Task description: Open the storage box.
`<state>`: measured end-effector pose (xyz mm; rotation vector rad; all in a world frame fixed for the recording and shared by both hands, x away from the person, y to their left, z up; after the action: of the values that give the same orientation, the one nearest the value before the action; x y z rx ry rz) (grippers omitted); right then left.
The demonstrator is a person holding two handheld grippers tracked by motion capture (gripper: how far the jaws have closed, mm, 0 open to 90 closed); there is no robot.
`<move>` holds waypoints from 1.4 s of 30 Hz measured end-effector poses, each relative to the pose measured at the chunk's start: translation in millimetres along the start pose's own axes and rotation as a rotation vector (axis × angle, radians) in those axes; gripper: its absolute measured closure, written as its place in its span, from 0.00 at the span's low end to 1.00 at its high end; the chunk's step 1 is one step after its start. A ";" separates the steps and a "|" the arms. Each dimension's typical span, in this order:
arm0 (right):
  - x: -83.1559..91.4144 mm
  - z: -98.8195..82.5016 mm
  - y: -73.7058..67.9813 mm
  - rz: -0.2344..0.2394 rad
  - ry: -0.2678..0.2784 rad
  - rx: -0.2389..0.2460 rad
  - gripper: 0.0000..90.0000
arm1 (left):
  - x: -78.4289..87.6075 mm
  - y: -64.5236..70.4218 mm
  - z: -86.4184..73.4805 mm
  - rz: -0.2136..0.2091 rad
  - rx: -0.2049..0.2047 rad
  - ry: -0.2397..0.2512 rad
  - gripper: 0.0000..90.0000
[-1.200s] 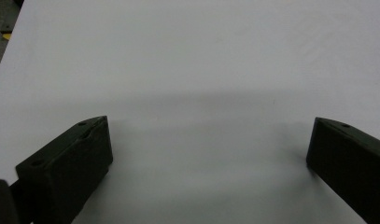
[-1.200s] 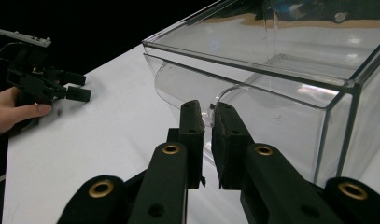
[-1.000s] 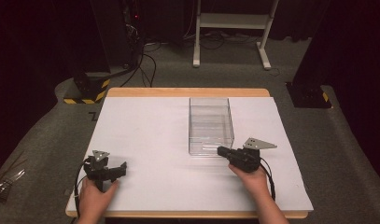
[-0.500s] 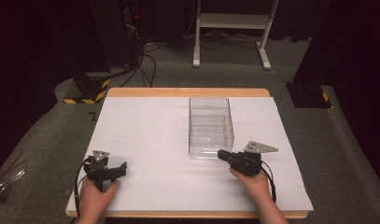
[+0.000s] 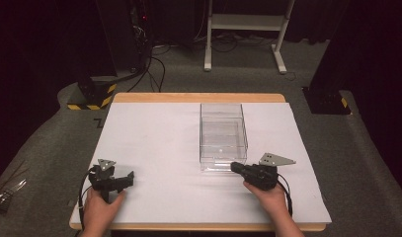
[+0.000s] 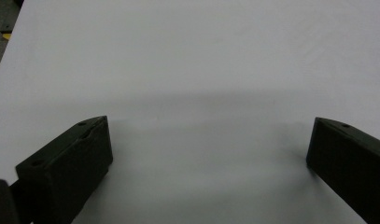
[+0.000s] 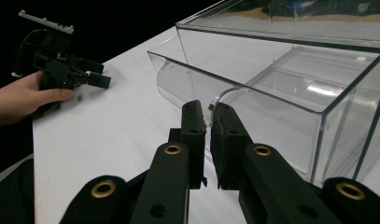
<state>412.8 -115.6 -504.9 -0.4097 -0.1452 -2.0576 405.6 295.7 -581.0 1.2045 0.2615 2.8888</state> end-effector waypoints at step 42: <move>24.2 -12.0 -38.5 0.063 -0.002 0.011 0.94 | 0.0 0.0 0.0 0.000 0.000 0.001 0.00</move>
<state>365.8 -119.5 -505.2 -0.4045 -0.1436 -1.9941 405.6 295.7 -581.0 1.2032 0.2611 2.8895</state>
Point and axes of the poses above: each handheld gripper's, and its own axes: x roughly backward along the jaws, z roughly out of its top, y roughly to its right, the point moved 10 cm from there along -x, roughly forward along the jaws, and after that the axes turned 13 degrees about x, right-handed, at the moved point
